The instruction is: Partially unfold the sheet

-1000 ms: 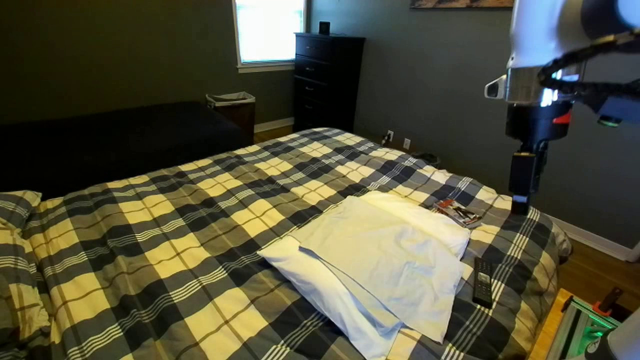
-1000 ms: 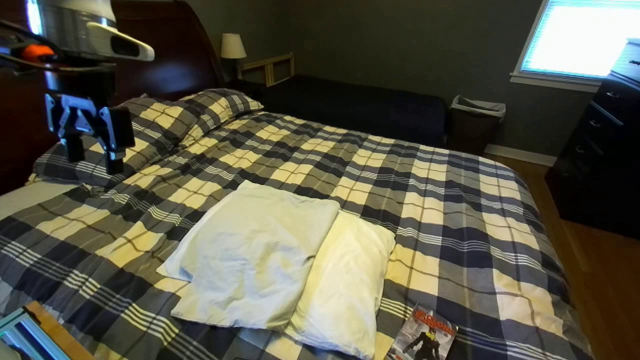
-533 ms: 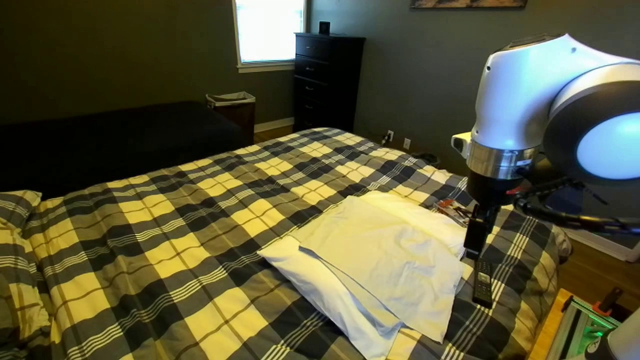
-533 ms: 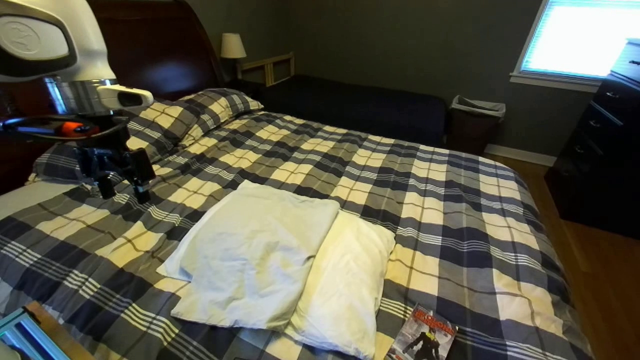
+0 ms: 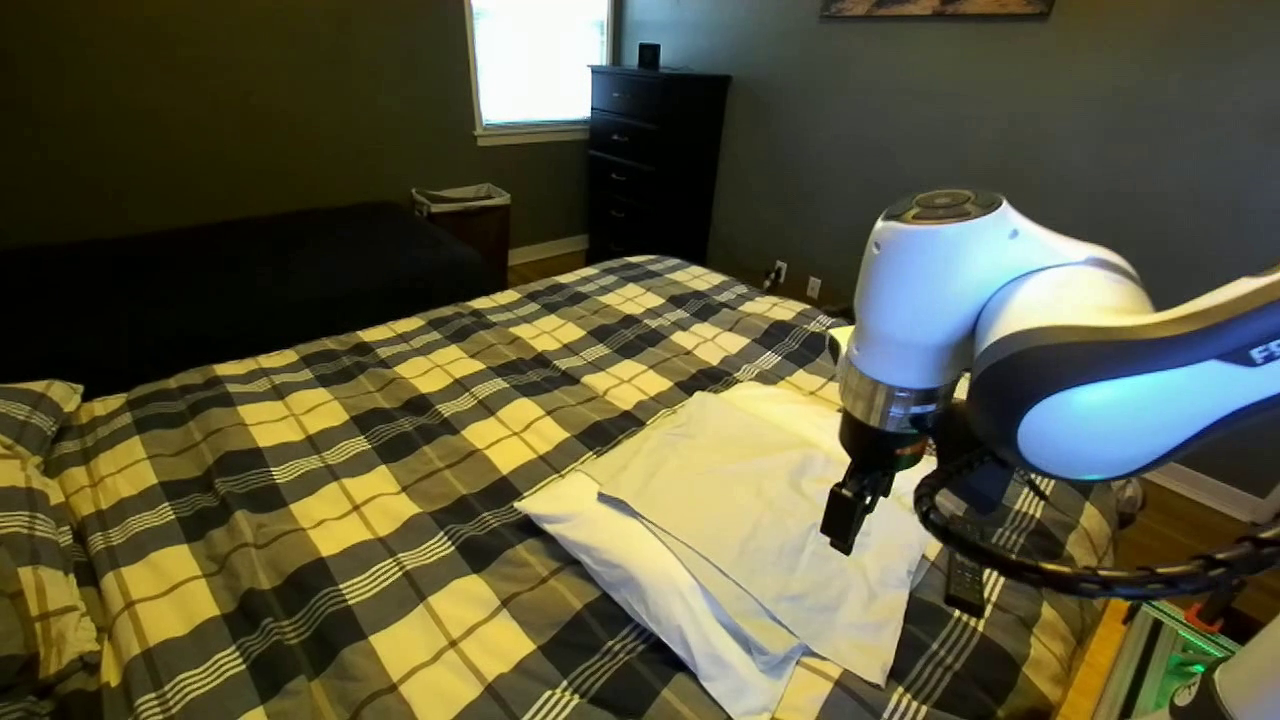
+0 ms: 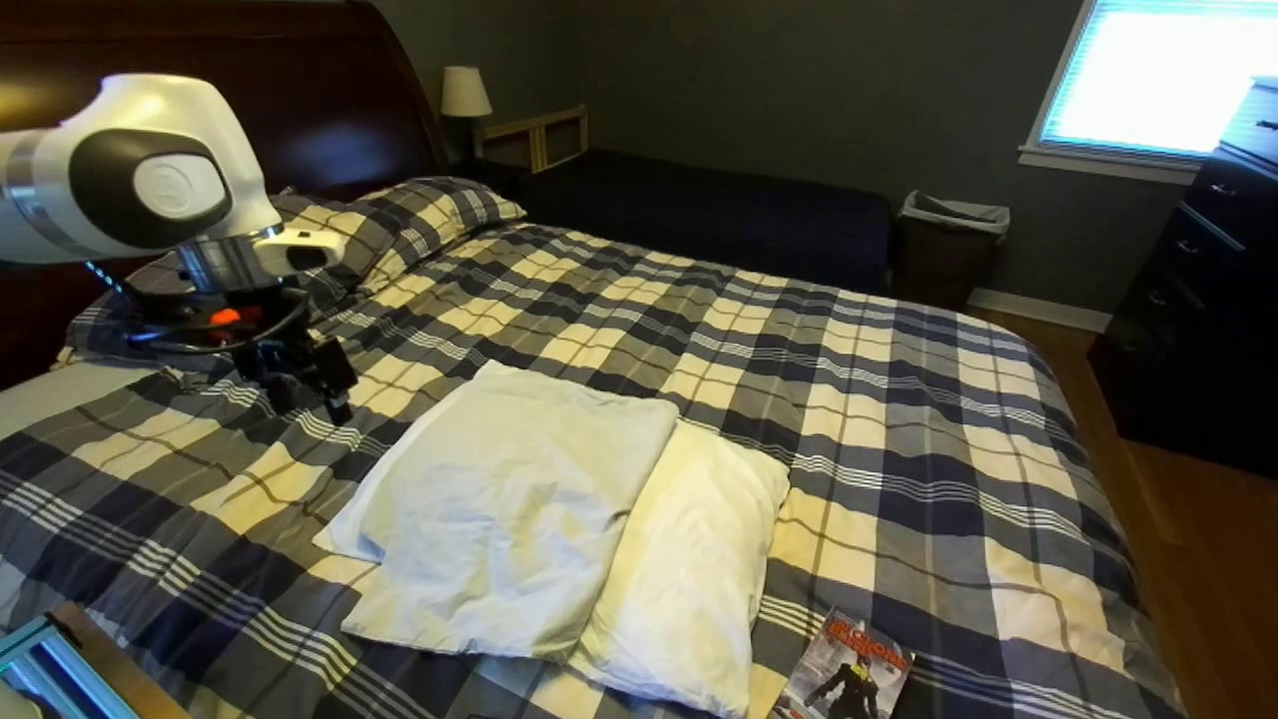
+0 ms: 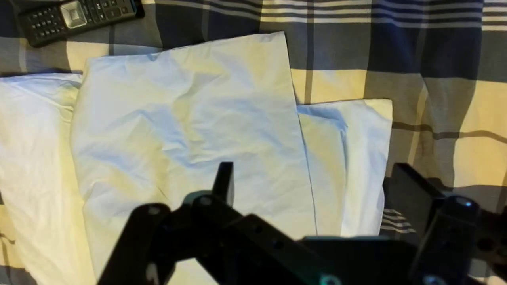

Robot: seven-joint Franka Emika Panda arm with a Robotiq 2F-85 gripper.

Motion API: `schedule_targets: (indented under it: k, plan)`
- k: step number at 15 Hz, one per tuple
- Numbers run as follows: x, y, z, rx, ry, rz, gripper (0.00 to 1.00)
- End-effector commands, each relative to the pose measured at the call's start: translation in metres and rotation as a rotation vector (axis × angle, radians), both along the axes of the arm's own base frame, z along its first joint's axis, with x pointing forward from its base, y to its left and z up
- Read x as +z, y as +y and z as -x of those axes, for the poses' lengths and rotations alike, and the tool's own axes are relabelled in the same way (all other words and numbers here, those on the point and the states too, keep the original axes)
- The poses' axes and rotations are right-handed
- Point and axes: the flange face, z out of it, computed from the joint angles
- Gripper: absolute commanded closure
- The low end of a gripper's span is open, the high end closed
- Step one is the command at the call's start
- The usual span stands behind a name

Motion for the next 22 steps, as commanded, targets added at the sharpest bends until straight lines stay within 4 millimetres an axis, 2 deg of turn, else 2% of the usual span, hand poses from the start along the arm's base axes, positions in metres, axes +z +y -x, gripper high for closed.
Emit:
schedule_targets:
  k: [1, 2, 4, 6, 8, 17, 22]
  plan:
    - [-0.048, -0.001, -0.004, -0.019, 0.047, 0.028, 0.00]
    - [-0.026, 0.000, -0.003, -0.004, 0.031, 0.013, 0.00]
    - [-0.043, 0.000, -0.005, -0.013, 0.061, 0.020, 0.00]
    - [-0.047, 0.000, -0.006, -0.013, 0.070, 0.020, 0.00]
    - [-0.065, 0.003, -0.011, 0.023, 0.111, 0.058, 0.00]
    - [-0.124, 0.007, -0.001, 0.171, 0.122, 0.153, 0.00]
    - [-0.151, 0.005, 0.001, 0.084, 0.050, 0.150, 0.00]
